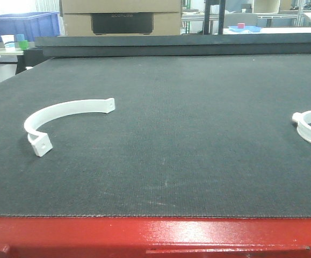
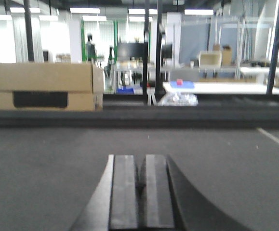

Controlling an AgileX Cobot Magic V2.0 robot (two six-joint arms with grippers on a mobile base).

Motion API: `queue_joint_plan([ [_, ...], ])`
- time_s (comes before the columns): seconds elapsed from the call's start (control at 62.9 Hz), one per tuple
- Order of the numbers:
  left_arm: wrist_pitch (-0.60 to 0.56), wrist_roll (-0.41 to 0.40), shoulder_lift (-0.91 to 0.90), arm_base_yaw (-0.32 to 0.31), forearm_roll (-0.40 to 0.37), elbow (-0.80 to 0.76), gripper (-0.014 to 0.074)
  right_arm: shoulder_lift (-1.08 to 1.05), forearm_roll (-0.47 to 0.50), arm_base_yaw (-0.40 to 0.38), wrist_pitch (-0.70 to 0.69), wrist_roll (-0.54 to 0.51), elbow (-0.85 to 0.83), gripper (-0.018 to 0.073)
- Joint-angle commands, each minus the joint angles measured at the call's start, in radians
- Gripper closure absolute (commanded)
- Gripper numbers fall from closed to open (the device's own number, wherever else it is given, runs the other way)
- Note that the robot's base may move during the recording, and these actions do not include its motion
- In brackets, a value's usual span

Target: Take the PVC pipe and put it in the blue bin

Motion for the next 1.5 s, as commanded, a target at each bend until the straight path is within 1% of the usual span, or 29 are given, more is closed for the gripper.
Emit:
queue_joint_plan([
  [0.0, 0.061, 0.0, 0.126, 0.003, 0.0, -0.087, 0.0708, 0.101, 0.007, 0.001, 0.044, -0.004, -0.071, 0.0728],
  [0.08, 0.114, 0.0, 0.244, 0.003, 0.0, -0.16, 0.0708, 0.202, 0.01, 0.001, 0.056, -0.004, -0.115, 0.0728],
  [0.159, 0.154, 0.0, 0.382, 0.003, 0.0, -0.227, 0.0708, 0.312, 0.01, 0.001, 0.135, -0.004, -0.171, 0.0728],
  [0.334, 0.135, 0.0, 0.616, 0.003, 0.0, -0.317, 0.0708, 0.586, 0.01, 0.001, 0.399, -0.004, -0.281, 0.0728],
  [0.398, 0.11, 0.0, 0.684, 0.003, -0.003, -0.323, 0.0708, 0.683, 0.01, 0.001, 0.456, -0.004, -0.301, 0.0728],
  [0.557, 0.106, 0.0, 0.825, 0.003, -0.008, -0.323, 0.0708, 0.865, 0.01, 0.001, 0.47, -0.004, -0.305, 0.0728],
  [0.636, 0.133, 0.0, 0.885, 0.003, -0.024, -0.323, 0.0708, 0.944, 0.017, 0.001, 0.467, -0.004, -0.305, 0.0728],
  [0.7, 0.154, 0.0, 0.928, 0.003, -0.031, -0.323, 0.0708, 1.004, 0.017, 0.001, 0.437, -0.004, -0.305, 0.0728],
  [0.748, 0.177, 0.0, 0.953, 0.003, -0.031, -0.324, 0.0708, 1.042, 0.017, 0.001, 0.405, -0.004, -0.309, 0.0728],
  [0.796, 0.211, 0.0, 0.974, 0.003, -0.031, -0.329, 0.0708, 1.079, 0.017, 0.001, 0.407, -0.004, -0.325, 0.0728],
  [0.891, 0.282, 0.0, 0.993, 0.003, -0.035, -0.342, 0.0708, 1.163, 0.017, 0.001, 0.492, -0.004, -0.397, 0.0728],
  [0.986, 0.288, 0.0, 0.993, 0.003, -0.035, -0.344, 0.0708, 1.244, 0.017, 0.013, 0.556, -0.004, -0.49, 0.0728],
  [1.161, 0.282, 0.0, 0.993, 0.003, -0.035, -0.344, 0.0708, 1.379, 0.015, 0.091, 0.642, 0.019, -0.659, 0.0714],
  [1.289, 0.282, 0.0, 0.993, 0.003, -0.035, -0.344, 0.0708, 1.47, -0.046, 0.172, 0.647, 0.088, -0.766, 0.0708],
  [1.336, 0.282, 0.0, 0.993, 0.003, -0.043, -0.344, 0.0708, 1.504, -0.072, 0.19, 0.658, 0.122, -0.8, 0.0705],
  [1.416, 0.289, 0.0, 0.993, 0.003, -0.055, -0.344, 0.0708, 1.549, -0.056, 0.193, 0.684, 0.134, -0.846, 0.0646],
  [1.48, 0.291, 0.0, 0.993, 0.003, -0.06, -0.344, 0.0708, 1.579, -0.031, 0.193, 0.693, 0.134, -0.874, 0.0532],
])
